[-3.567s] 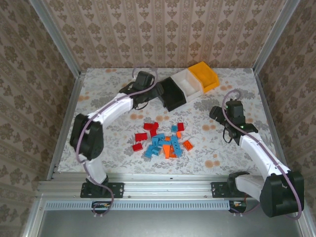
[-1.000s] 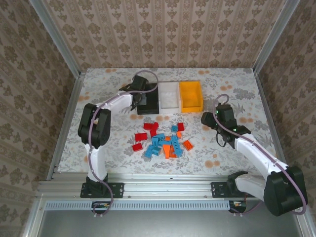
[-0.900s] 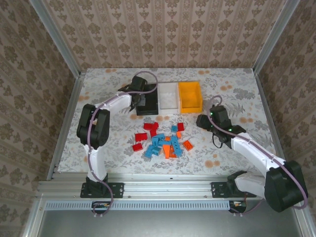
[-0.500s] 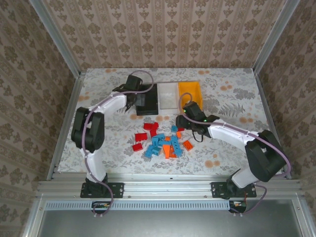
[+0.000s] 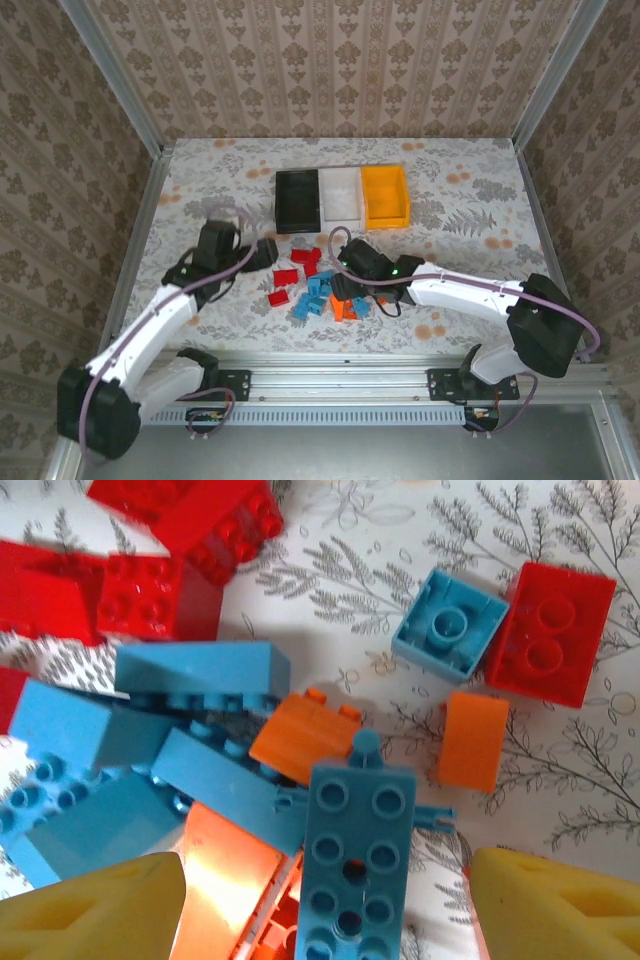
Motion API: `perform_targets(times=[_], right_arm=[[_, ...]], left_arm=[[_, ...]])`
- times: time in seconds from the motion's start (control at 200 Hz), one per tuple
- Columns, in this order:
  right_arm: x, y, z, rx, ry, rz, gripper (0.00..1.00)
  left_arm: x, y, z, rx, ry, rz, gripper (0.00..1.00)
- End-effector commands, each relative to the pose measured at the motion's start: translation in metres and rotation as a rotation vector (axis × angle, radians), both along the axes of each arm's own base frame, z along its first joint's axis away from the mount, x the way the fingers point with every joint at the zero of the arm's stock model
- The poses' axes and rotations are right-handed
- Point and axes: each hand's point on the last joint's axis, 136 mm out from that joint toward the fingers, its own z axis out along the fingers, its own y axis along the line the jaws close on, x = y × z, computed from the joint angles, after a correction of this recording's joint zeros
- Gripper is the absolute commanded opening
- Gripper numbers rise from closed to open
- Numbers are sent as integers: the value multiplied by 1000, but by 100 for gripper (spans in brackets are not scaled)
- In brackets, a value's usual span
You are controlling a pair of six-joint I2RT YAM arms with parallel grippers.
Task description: Sort the legos into containers by color
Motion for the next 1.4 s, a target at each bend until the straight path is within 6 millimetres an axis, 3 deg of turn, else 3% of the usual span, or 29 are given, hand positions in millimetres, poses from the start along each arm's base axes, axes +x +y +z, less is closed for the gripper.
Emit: perform_targets(times=[0.0,0.19,0.33,0.575,0.76,0.925,1.095,1.215,1.29,1.395], right_arm=[[-7,-22,-15,-116,20,-11,77],[-7,-14,-33,-140,53,36,71],[-8,-11,-37,-132,60,44,69],[-5,-10,-49,-162,72,41,55],[-2,-9,-43,-145,48,35,46],[0,-8,-29,-118,23,28,32],[3,-11,-7,-95,-21,9,29],[9,-18,23,-95,-83,0,29],[28,-33,41,-132,-134,-34,29],[75,-64,73,-97,-192,-141,28]], left_arm=[[-23,-10,0,-155,13,-9,100],[-40,-7,-1,-199,-13,-22,100],[-42,-6,-1,-195,-8,-22,100],[-39,-7,-7,-199,4,-13,100],[-38,-6,-4,-192,0,-13,100],[-38,-6,-1,-194,-3,-12,100],[-37,-7,-2,-198,1,-13,100],[-35,-13,0,-236,-2,-21,100],[-28,-23,3,-304,-8,-22,100],[-13,-50,4,-412,5,-78,100]])
